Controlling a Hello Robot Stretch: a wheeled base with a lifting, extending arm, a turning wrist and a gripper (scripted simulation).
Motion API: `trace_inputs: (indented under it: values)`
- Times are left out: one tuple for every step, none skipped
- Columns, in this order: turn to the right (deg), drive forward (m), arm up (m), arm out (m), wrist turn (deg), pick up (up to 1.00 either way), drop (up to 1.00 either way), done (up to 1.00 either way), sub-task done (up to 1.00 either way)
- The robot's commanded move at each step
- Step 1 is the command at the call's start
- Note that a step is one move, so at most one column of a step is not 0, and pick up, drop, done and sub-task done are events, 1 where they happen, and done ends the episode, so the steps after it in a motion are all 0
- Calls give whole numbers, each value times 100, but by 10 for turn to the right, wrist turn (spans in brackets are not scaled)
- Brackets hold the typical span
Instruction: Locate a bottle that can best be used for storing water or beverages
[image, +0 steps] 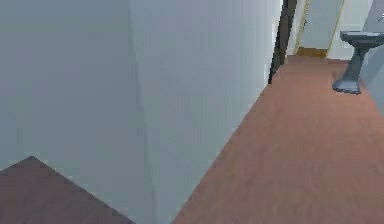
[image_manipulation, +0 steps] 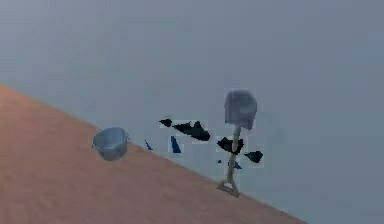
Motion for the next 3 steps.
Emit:
trace_inputs:
  values:
    - [240, 0, 0, 0, 0, 0, 0, 0, 0]
    - [30, 0, 0, 0, 0, 0, 0, 0, 0]
    - [0, 100, 0, 0, 0, 0, 0, 0, 0]
